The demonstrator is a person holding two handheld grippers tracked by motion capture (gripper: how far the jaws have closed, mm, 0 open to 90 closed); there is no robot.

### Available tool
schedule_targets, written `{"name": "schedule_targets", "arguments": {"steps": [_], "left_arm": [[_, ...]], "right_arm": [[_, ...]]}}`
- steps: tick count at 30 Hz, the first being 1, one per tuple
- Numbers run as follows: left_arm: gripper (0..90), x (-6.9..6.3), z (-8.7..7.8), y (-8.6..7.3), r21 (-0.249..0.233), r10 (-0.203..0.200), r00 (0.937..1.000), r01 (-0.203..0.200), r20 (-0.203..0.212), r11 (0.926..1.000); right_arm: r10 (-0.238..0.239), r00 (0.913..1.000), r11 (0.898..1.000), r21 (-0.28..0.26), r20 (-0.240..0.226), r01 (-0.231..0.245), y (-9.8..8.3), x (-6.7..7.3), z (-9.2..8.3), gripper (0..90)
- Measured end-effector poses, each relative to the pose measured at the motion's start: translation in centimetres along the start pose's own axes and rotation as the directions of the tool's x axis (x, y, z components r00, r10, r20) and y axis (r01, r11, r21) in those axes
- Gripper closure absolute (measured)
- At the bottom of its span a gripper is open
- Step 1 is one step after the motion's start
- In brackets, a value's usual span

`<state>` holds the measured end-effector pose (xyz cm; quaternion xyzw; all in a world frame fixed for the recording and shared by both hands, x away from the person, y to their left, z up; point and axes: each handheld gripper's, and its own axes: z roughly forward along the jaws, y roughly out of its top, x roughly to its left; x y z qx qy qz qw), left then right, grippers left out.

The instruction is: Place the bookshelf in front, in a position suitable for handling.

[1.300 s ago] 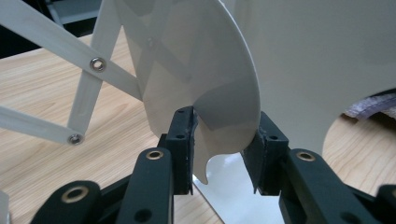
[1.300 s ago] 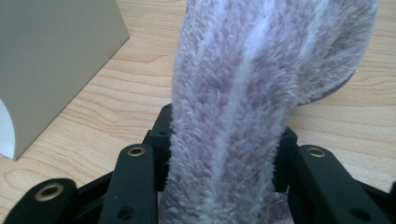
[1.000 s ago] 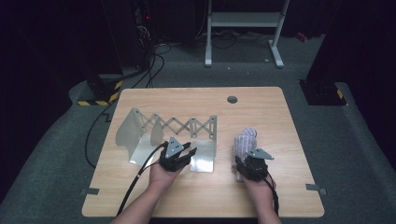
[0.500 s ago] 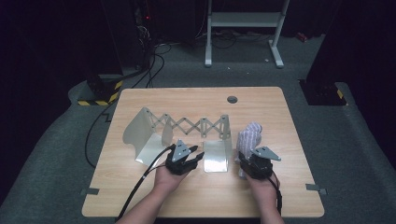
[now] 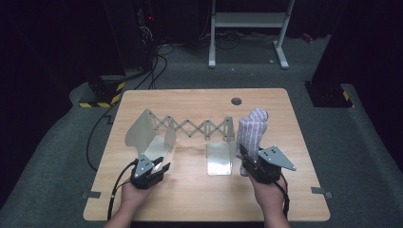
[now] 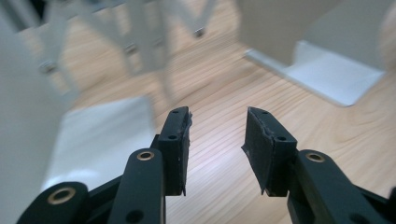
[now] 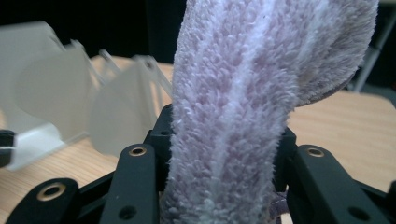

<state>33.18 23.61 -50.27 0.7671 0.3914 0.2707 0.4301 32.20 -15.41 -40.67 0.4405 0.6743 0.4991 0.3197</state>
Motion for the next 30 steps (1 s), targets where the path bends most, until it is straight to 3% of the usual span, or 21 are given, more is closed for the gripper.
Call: {"name": "schedule_targets", "arguments": {"steps": [1,2,5,8,13,14,15,17,22,23,26,27,30], "left_arm": [[58.8,1.0,-0.3,-0.4,0.019,-0.005,0.9991,0.005,-0.042,0.9998],[58.8,1.0,-0.3,-0.4,0.019,-0.005,0.9991,0.005,-0.042,0.9998],[59.0,2.7,-0.9,-1.1,0.031,-0.034,0.9937,0.038,-0.107,0.9988],[59.0,3.4,-1.3,-1.4,0.029,-0.057,0.9899,0.061,-0.130,0.9977],[57.1,5.3,-1.9,-2.3,0.041,-0.108,0.9717,0.119,-0.210,0.9920],[56.5,5.3,-1.9,-2.3,0.041,-0.108,0.9717,0.119,-0.210,0.9920],[55.3,6.1,-2.0,-2.4,0.029,-0.140,0.9645,0.150,-0.224,0.9882],[53.9,6.3,-1.9,-2.4,0.022,-0.148,0.9628,0.157,-0.226,0.9873],[45.0,7.2,-0.8,-1.6,0.004,-0.141,0.9673,0.145,-0.211,0.9894],[46.0,7.5,-0.2,-1.2,-0.019,-0.157,0.9707,0.156,-0.182,0.9876],[49.4,7.4,0.3,-0.8,-0.023,-0.144,0.9742,0.142,-0.174,0.9896],[51.7,7.3,0.7,-0.6,-0.034,-0.142,0.9761,0.138,-0.165,0.9899],[62.4,7.5,0.8,-0.5,-0.055,-0.176,0.9717,0.169,-0.158,0.9841]], "right_arm": [[-0.013,0.9996,0.999,-0.031,-0.027,0.012,0.6,0.7,-0.6,58.6],[-0.013,0.9996,0.999,-0.031,-0.027,0.012,0.6,0.7,-0.6,58.6],[-0.044,0.9964,0.997,-0.069,-0.072,0.039,1.4,2.1,-1.3,58.9],[-0.060,0.9934,0.996,-0.072,-0.098,0.053,1.4,2.9,-1.2,59.0],[-0.093,0.9839,0.995,0.012,-0.153,0.096,-0.1,4.4,0.9,59.2],[-0.093,0.9839,0.995,0.012,-0.153,0.096,-0.1,4.4,0.9,59.2],[-0.097,0.9813,0.994,0.040,-0.166,0.105,-0.7,4.8,1.6,59.2],[-0.106,0.9791,0.992,0.054,-0.174,0.117,-1.0,5.0,1.9,59.2],[-0.110,0.9765,0.982,0.130,-0.185,0.135,-2.5,5.4,3.5,59.3],[-0.112,0.9770,0.975,0.169,-0.181,0.143,-3.2,5.3,4.3,59.3],[-0.107,0.9790,0.969,0.202,-0.174,0.142,-3.9,5.1,5.0,59.4],[-0.094,0.9830,0.962,0.240,-0.158,0.131,-4.6,4.6,5.6,59.6],[-0.090,0.9870,0.957,0.262,-0.134,0.123,-5.1,3.9,6.0,59.7]]}}
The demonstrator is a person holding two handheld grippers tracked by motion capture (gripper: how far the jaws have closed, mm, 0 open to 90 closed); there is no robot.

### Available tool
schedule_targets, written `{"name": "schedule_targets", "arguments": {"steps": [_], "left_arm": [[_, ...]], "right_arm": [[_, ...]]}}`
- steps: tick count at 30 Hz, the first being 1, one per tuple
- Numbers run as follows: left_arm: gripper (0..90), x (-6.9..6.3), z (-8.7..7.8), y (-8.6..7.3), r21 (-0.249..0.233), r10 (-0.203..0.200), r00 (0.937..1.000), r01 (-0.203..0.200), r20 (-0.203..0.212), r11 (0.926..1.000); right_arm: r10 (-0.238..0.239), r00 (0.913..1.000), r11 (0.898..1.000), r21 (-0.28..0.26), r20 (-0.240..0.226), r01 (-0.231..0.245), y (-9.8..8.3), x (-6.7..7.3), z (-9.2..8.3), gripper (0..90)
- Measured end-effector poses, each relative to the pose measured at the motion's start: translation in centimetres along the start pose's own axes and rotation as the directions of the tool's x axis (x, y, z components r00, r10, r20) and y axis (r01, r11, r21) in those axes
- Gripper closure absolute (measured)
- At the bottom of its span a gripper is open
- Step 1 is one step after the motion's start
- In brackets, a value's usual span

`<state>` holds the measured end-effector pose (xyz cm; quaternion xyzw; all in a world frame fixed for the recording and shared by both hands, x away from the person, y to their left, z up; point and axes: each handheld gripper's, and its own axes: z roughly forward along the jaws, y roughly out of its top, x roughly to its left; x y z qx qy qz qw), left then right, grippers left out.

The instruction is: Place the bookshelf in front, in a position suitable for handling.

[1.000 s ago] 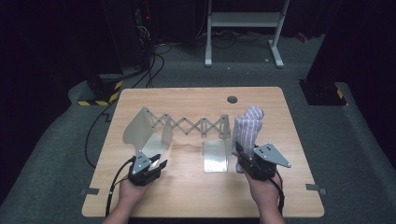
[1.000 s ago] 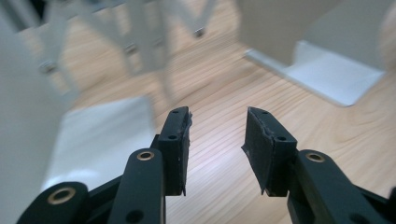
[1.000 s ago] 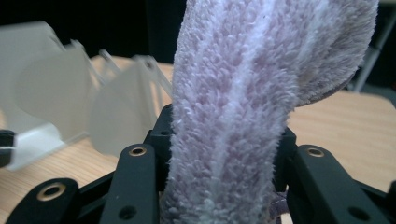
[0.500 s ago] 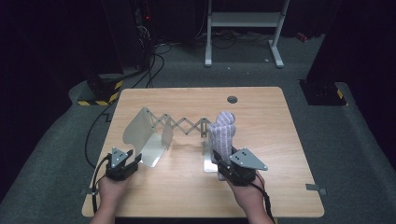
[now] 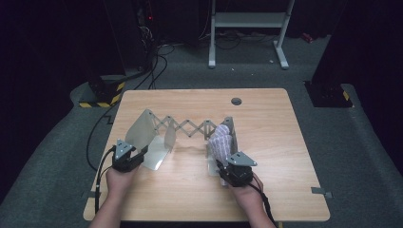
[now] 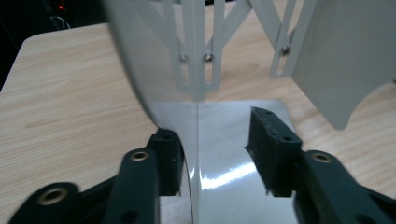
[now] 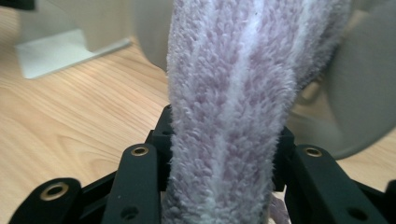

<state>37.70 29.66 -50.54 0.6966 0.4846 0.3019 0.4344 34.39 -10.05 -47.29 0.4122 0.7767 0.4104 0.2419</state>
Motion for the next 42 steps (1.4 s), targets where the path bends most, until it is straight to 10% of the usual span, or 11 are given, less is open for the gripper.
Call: {"name": "schedule_targets", "arguments": {"steps": [7,25,30,35,42], "left_arm": [[85.1,-0.7,-0.3,0.0,-0.010,0.042,0.9987,-0.042,-0.027,0.9991],[87.2,-4.4,-1.7,-0.6,-0.016,0.147,0.9864,-0.146,0.074,0.9892],[86.9,-4.3,-1.6,-0.6,-0.018,0.137,0.9886,-0.136,0.063,0.9905],[86.0,-4.4,-1.5,-0.7,-0.026,0.148,0.9874,-0.147,0.057,0.9889],[85.8,-4.3,-1.4,-0.7,-0.030,0.136,0.9885,-0.134,0.067,0.9905]], "right_arm": [[0.031,0.9981,0.999,0.010,0.053,-0.032,-0.8,-2.0,-0.4,60.2],[0.152,0.9627,0.988,0.001,0.224,-0.156,-2.7,-8.7,-2.3,61.2],[0.084,0.9732,0.995,0.032,0.214,-0.093,-2.6,-7.5,-1.7,62.9],[-0.044,0.9871,0.975,0.223,0.154,0.008,-3.3,-5.2,1.3,63.8],[-0.036,0.9842,0.980,0.199,0.173,0.001,-2.8,-4.8,2.2,63.6]]}}
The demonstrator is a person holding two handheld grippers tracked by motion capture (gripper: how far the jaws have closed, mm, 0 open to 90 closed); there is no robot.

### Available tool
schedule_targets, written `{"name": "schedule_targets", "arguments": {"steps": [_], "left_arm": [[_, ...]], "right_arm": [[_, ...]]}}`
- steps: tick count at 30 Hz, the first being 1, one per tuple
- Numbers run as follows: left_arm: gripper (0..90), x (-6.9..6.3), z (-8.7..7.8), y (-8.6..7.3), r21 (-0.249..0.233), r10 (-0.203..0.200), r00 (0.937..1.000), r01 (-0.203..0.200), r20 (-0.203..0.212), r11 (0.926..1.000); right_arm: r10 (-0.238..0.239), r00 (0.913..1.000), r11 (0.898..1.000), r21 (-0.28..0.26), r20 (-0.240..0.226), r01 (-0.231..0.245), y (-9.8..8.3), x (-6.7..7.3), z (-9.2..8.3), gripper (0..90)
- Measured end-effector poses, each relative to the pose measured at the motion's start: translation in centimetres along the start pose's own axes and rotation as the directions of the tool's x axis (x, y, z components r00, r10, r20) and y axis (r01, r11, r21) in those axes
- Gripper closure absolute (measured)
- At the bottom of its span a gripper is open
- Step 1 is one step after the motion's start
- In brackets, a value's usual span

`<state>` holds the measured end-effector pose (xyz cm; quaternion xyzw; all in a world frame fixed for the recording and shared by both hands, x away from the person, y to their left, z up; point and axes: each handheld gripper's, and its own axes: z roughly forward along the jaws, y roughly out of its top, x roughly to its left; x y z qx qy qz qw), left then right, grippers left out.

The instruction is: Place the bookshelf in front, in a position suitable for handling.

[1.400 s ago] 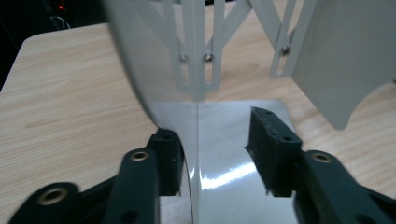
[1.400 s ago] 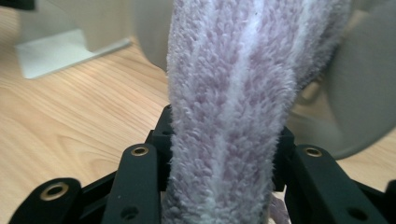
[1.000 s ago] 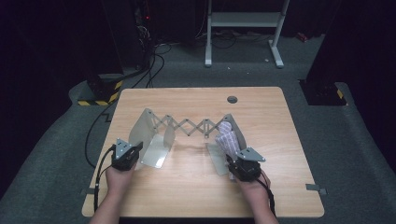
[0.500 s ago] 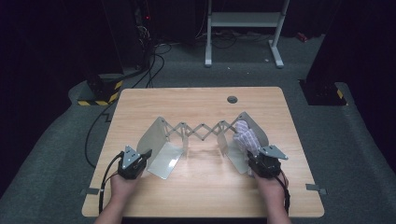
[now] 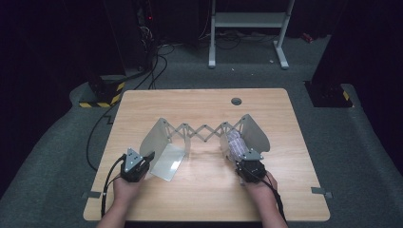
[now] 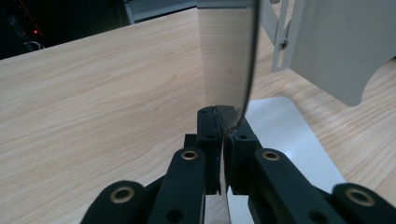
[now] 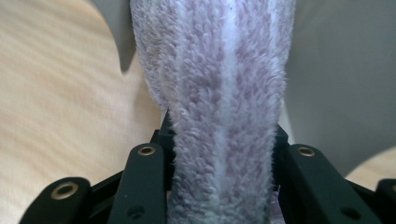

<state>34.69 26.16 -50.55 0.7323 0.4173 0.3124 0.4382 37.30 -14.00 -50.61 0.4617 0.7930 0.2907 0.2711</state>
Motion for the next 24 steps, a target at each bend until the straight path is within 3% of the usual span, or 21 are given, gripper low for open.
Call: {"name": "schedule_targets", "arguments": {"steps": [5,6,7,10,11,13,16,18,21,22,24], "left_arm": [[85.9,0.1,0.0,0.0,0.000,-0.001,1.0000,0.001,0.004,1.0000],[85.9,0.1,0.0,0.0,0.000,-0.001,1.0000,0.001,0.004,1.0000],[85.8,0.1,0.0,0.0,-0.001,0.001,1.0000,-0.001,0.003,1.0000],[85.5,0.1,0.0,0.0,-0.001,0.007,1.0000,-0.007,0.003,1.0000],[85.5,0.1,0.0,0.0,-0.002,0.006,1.0000,-0.006,0.003,1.0000],[84.4,0.0,0.1,-0.1,-0.002,0.009,0.9999,-0.009,0.006,1.0000],[79.9,0.0,0.1,-0.1,-0.003,0.004,0.9999,-0.004,0.009,1.0000],[75.3,0.0,0.1,-0.1,-0.001,0.000,1.0000,0.000,0.005,1.0000],[69.5,0.1,0.2,-0.2,0.003,-0.011,0.9999,0.011,0.005,0.9999],[68.5,0.1,0.2,-0.2,0.003,-0.011,0.9999,0.011,0.005,0.9999],[67.1,0.1,0.2,-0.2,0.005,-0.009,1.0000,0.009,0.003,0.9999]], "right_arm": [[-0.013,0.9983,0.992,-0.125,0.057,0.020,2.7,0.8,-1.3,63.4],[-0.013,0.9983,0.992,-0.125,0.057,0.020,2.7,0.8,-1.3,63.4],[-0.024,0.9963,0.987,-0.159,0.082,0.037,3.6,0.8,-2.1,63.3],[-0.010,0.9951,0.973,-0.227,0.098,0.032,5.1,0.4,-3.7,63.4],[-0.010,0.9951,0.973,-0.227,0.098,0.032,5.1,0.4,-3.7,63.4],[-0.002,0.9934,0.959,-0.282,0.114,0.035,6.3,0.1,-5.1,63.4],[0.006,0.9927,0.953,-0.303,0.121,0.031,6.5,-0.1,-5.5,63.4],[0.013,0.9932,0.955,-0.296,0.116,0.022,6.4,-0.1,-5.2,63.5],[0.017,0.9951,0.971,-0.237,0.097,0.007,5.1,0.1,-3.5,63.5],[0.017,0.9951,0.971,-0.237,0.097,0.007,5.1,0.1,-3.5,63.5],[0.024,0.9966,0.983,-0.182,0.078,-0.010,3.9,0.2,-2.1,63.6]]}}
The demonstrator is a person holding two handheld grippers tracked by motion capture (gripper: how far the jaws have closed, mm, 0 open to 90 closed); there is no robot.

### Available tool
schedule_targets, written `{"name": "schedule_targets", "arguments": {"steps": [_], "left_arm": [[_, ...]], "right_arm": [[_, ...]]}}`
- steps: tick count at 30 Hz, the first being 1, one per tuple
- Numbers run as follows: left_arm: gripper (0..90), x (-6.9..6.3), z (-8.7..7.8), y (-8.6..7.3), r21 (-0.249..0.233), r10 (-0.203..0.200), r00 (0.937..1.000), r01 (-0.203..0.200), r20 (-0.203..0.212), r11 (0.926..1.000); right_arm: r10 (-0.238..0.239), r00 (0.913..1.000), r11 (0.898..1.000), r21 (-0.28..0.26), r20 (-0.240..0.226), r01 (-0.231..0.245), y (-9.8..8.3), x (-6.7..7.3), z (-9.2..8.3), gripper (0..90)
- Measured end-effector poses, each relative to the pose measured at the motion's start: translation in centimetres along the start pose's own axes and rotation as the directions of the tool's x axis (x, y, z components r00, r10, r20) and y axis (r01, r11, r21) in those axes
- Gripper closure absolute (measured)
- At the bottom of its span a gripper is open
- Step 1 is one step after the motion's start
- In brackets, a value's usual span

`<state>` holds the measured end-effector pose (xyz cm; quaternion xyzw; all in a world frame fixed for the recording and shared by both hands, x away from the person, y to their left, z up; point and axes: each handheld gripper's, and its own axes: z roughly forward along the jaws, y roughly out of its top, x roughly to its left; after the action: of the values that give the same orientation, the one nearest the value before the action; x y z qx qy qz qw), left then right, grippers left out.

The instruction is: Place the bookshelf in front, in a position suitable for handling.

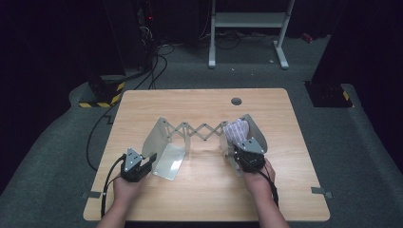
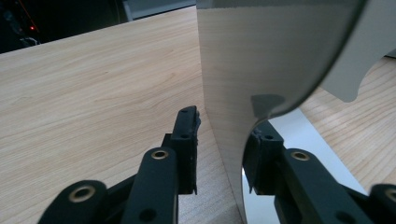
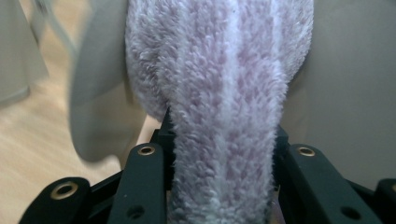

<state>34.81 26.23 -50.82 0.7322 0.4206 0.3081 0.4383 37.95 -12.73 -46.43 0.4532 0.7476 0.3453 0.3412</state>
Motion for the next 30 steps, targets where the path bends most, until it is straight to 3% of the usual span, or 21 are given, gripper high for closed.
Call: {"name": "schedule_targets", "arguments": {"steps": [7,16,22,26,27,29,30], "left_arm": [[62.6,-0.1,0.3,-0.3,0.022,0.011,0.9999,-0.011,0.000,0.9997],[59.7,-0.2,0.3,-0.4,0.023,0.013,0.9999,-0.013,0.000,0.9996],[59.2,-0.3,0.3,-0.5,0.028,0.014,0.9999,-0.014,0.002,0.9995],[59.1,-0.3,0.3,-0.4,0.018,0.006,1.0000,-0.007,0.005,0.9998],[59.0,-0.3,0.3,-0.4,0.018,0.006,1.0000,-0.007,0.005,0.9998],[58.9,-0.3,0.2,-0.4,0.019,0.004,1.0000,-0.004,0.005,0.9998],[58.9,-0.3,0.2,-0.4,0.019,0.004,1.0000,-0.004,0.005,0.9998]], "right_arm": [[0.019,0.9990,0.992,0.129,-0.040,-0.014,-2.9,0.4,2.2,63.3],[0.013,0.9983,0.984,0.176,-0.056,-0.003,-3.8,0.5,3.1,63.2],[0.009,0.9988,0.990,0.142,-0.047,-0.003,-3.3,0.4,2.7,63.1],[0.003,0.9998,0.998,0.057,-0.022,-0.002,-1.9,0.6,1.5,63.1],[0.003,0.9998,0.998,0.057,-0.022,-0.002,-1.9,0.6,1.5,63.1],[-0.014,0.9999,1.000,-0.010,-0.006,0.014,-0.6,0.9,0.4,63.2],[-0.014,0.9999,1.000,-0.010,-0.006,0.014,-0.6,0.9,0.4,63.2]]}}
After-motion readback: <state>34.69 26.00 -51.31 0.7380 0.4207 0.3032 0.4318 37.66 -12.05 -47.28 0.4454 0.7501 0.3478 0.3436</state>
